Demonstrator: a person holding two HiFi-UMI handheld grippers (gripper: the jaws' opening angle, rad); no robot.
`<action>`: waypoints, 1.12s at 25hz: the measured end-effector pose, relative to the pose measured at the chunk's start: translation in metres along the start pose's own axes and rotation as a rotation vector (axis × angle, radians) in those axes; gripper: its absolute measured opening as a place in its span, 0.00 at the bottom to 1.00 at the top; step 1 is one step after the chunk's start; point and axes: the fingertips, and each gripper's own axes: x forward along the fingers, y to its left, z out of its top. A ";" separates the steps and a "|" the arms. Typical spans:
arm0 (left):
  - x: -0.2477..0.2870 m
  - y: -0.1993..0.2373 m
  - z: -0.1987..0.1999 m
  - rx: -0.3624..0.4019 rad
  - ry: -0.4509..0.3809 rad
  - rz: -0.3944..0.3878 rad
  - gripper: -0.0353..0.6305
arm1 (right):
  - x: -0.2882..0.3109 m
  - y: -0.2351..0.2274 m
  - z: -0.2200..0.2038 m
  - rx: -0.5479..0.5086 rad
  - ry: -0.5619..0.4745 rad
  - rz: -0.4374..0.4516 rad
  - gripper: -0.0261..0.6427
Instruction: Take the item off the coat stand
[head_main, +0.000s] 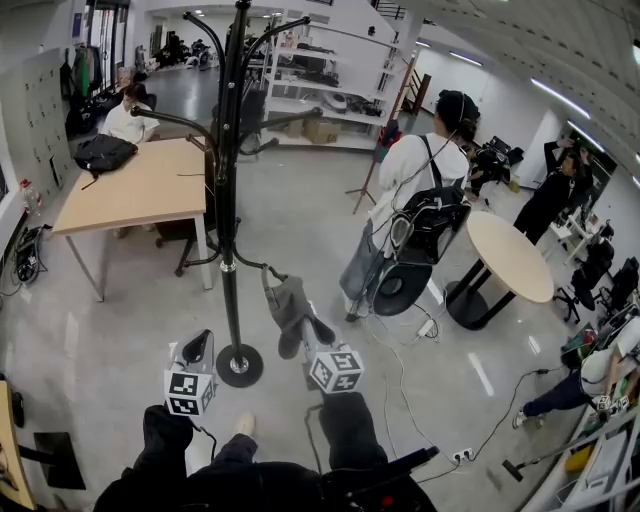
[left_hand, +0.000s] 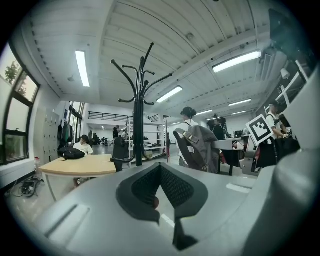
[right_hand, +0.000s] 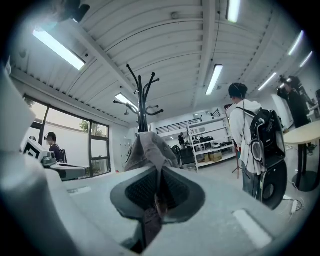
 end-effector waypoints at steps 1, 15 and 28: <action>-0.003 -0.002 0.000 -0.002 -0.002 0.001 0.06 | -0.005 0.002 0.000 0.001 -0.005 0.002 0.07; -0.031 -0.015 0.006 -0.001 -0.025 0.032 0.06 | -0.059 0.025 0.008 0.027 -0.067 0.035 0.07; -0.043 -0.009 0.007 -0.007 -0.038 0.028 0.06 | -0.076 0.050 -0.003 0.023 -0.066 0.054 0.07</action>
